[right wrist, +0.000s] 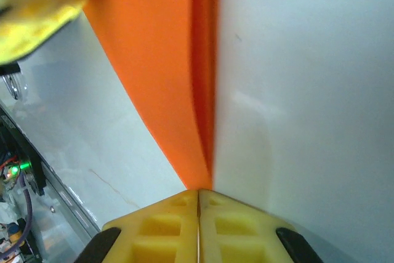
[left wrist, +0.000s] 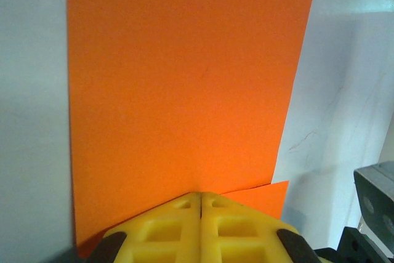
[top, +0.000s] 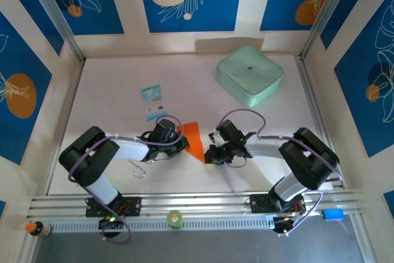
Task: Fold a paper plane with a square sheet of paper (pick it up from the middle)
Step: Third fold the triangle at the center of the table.
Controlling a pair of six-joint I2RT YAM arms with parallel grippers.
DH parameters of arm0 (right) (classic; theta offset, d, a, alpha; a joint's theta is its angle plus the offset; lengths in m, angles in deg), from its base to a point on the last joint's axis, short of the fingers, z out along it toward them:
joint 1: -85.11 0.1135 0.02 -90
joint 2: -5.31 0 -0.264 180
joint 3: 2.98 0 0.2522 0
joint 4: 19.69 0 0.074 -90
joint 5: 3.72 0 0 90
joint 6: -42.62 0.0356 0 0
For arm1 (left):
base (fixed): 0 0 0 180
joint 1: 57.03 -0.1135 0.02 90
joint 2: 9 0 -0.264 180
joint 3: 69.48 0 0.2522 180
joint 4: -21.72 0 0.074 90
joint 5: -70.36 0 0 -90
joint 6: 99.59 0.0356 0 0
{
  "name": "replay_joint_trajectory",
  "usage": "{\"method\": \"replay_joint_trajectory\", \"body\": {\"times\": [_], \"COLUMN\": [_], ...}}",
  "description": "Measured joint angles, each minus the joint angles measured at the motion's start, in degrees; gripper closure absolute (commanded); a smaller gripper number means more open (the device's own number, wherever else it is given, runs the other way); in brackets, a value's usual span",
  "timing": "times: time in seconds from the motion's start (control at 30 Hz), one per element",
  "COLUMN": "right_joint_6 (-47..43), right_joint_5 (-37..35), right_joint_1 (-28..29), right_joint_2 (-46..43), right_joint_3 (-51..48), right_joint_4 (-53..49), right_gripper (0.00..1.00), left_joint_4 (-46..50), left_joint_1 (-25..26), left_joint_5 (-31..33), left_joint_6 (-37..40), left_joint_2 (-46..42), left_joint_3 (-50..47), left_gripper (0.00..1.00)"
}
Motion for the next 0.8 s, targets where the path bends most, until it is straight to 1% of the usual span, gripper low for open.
{"method": "replay_joint_trajectory", "body": {"times": [0.13,0.33,0.37,0.57,0.63,0.7,0.8], "right_joint_6": [0.0,0.0,0.0,0.6,0.9,1.0,1.2], "right_joint_5": [-0.1,-2.6,-3.4,-7.9,-8.9,-9.6,-9.9], "right_joint_1": [-1.1,-1.3,-1.4,-2.2,-2.3,-2.3,-2.3], "right_joint_2": [-3.3,-8.1,-9.1,-13.3,-13.5,-13.5,-13.5], "right_joint_3": [-2.7,-2.0,-1.7,-1.3,-1.3,-1.3,-1.3], "right_joint_4": [-0.5,-4.0,-4.2,-5.0,-5.0,-5.0,-4.9], "right_gripper": [0.92,0.89,0.87,0.67,0.63,0.59,0.57], "left_joint_4": [0.0,0.0,0.2,3.7,4.9,5.6,8.0], "left_joint_1": [0.0,0.1,0.3,3.0,3.7,4.0,4.1], "left_joint_5": [0.0,0.1,0.4,3.2,3.9,4.6,6.1], "left_joint_6": [0.0,-0.6,-0.9,-1.3,-1.1,-0.4,1.5], "left_joint_2": [0.0,0.0,-0.2,-1.8,-2.5,-3.3,-5.4], "left_joint_3": [0.0,0.1,0.1,0.9,1.3,1.8,2.4], "left_gripper": [1.0,1.0,1.0,0.95,0.92,0.83,0.74]}}
